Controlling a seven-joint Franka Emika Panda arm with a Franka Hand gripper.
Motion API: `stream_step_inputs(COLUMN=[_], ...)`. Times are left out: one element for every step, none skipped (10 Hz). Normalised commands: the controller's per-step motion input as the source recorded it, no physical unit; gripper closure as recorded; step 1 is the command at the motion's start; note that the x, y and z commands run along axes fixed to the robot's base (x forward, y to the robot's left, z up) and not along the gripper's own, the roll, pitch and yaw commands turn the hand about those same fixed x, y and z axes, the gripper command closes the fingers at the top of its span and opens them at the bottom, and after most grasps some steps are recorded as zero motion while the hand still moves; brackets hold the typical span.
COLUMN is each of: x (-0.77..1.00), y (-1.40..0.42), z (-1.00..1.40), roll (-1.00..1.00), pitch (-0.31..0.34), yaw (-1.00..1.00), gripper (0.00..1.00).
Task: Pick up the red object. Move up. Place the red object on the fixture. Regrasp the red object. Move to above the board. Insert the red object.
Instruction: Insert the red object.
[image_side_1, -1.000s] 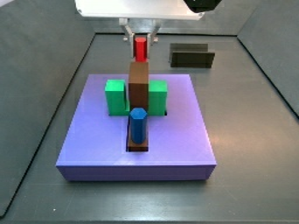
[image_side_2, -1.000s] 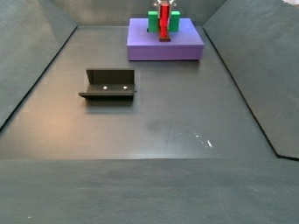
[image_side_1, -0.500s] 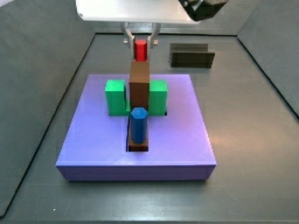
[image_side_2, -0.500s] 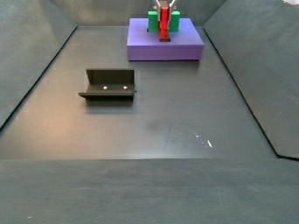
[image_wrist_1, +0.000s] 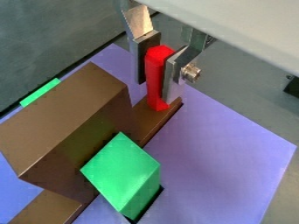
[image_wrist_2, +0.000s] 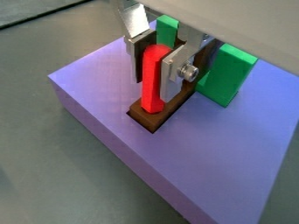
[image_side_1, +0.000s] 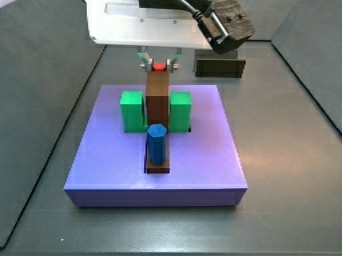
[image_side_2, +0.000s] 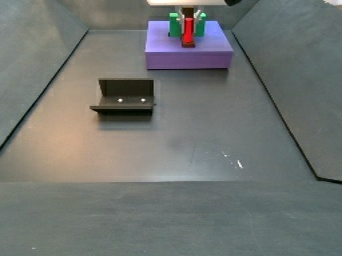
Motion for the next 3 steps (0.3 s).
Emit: stream_step_inputs(x=[0.05, 0.06, 0.0], y=[0.0, 0.0, 0.0], z=[-0.56, -0.32, 0.0], roll=[0.0, 0.0, 0.0], pitch=[-0.051, 0.0, 0.0], yaw=[0.08, 0.06, 0.0], gripper=[1.0, 1.0, 1.0])
